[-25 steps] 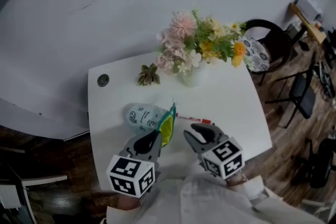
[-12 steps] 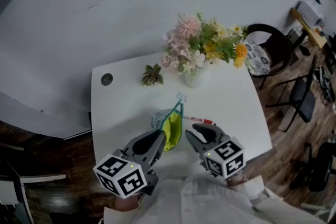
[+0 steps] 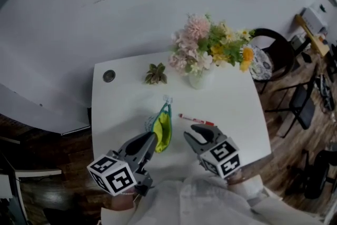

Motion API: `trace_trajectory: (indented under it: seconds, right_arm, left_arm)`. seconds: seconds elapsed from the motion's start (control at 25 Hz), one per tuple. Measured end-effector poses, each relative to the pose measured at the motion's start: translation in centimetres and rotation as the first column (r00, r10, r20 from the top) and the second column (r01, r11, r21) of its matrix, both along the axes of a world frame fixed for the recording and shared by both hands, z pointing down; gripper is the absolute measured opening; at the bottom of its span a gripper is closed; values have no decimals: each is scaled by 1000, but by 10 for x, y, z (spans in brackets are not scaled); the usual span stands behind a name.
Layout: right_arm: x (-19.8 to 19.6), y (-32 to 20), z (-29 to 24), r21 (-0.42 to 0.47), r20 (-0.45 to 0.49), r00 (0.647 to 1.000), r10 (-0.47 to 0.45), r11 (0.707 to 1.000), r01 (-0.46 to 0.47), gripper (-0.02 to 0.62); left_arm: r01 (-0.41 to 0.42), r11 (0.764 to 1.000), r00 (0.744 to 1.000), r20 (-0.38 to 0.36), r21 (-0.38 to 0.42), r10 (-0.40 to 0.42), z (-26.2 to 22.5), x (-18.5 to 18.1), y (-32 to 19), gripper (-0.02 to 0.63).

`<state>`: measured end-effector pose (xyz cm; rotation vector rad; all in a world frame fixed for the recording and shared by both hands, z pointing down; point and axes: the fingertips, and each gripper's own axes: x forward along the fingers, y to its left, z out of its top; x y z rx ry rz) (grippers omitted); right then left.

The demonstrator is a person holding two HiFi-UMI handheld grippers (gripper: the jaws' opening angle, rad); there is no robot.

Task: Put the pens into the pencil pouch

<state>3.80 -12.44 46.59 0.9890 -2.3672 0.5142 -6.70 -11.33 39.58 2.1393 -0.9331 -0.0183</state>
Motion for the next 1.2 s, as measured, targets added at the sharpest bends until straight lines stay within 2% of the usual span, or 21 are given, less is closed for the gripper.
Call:
trace_trajectory:
  seconds: [0.12,0.24,0.4,0.52,0.88,1.12,1.2]
  right_arm:
    - [-5,-7,10,-5,-40,998,-40,999,40,109]
    - [-6,-17,21,2,-131,988,-84,996,85,109]
    - [-2,-31,40,13,-283,949,-142,988,152,109]
    - [-1,-40,58,-9,-357,916,-181,982,191,109]
    - [2,-55,97,-70,-485,825,-288,954,292,109]
    - [3,-54,104,-113,-481,817,-317,947,301,109]
    - [2,-51,105,-122,-486,806,-337,940,319,87]
  left_arm:
    - [14,1000,1000,-4,-2,-14,-1,-4,0,29]
    - [24,1000,1000,-16,-4,-24,0,-6,1,30]
    - [29,1000,999,-27,-7,-29,1,-7,3,29]
    - [10,1000,1000,-21,3,-10,3,-7,4,29]
    - [34,999,999,-19,-9,-34,6,-11,5,30]
    - [57,998,998,-26,-9,-57,6,-15,5,30]
    - [50,999,998,-26,-4,-50,7,-14,5,30]
